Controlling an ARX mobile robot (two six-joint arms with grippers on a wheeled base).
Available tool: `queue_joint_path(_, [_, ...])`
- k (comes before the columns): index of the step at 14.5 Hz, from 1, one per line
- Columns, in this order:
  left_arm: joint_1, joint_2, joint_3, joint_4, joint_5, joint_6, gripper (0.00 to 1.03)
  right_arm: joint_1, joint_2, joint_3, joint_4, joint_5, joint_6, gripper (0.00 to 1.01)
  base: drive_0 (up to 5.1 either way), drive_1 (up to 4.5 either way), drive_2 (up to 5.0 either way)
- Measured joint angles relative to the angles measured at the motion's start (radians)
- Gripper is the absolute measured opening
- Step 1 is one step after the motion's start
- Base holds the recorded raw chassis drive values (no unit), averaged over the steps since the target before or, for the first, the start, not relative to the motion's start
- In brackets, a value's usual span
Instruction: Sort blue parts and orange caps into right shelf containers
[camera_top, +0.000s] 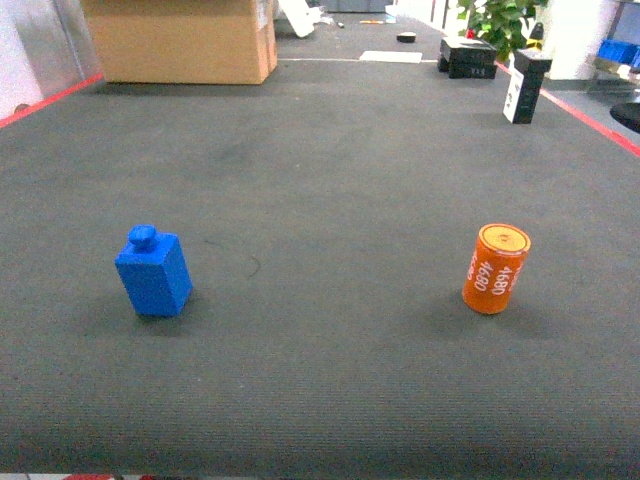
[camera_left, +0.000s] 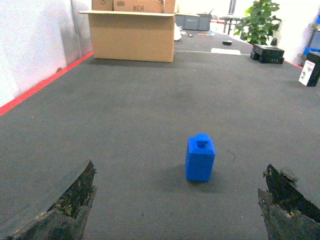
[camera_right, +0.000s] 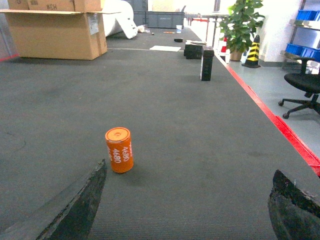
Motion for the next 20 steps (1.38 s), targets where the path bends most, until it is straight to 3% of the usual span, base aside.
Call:
queue_joint_path(16, [0.0, 0.0, 0.0, 0.0, 0.0, 0.0, 0.98, 0.0, 0.0, 0.0, 0.0, 0.0, 0.0, 0.98, 0.0, 0.0, 0.0])
queue_joint_path(17, [-0.114, 0.103, 0.048, -0.104, -0.233, -0.038, 0.98, 0.041, 0.028, 0.013, -0.044, 0.103, 0.015, 0.98, 0.0, 0.0, 0.0])
queue_joint_path(18, [-0.239, 0.336, 0.092, 0.039, -0.435, -0.046, 0.98, 0.157, 0.241, 0.031, 0.105, 0.305, 0.038, 0.98, 0.0, 0.0, 0.0])
queue_joint_path(19, [-0.209, 0.49, 0.116, 0.182, -0.445, -0.045, 0.98, 0.193, 0.396, 0.057, 0.261, 0.349, 0.048, 0.98, 0.0, 0.0, 0.0])
queue_joint_path(20, [-0.148, 0.7, 0.177, 0.355, -0.369, -0.041, 0.98, 0.212, 0.618, 0.119, 0.461, 0.334, 0.053, 0.98, 0.0, 0.0, 0.0])
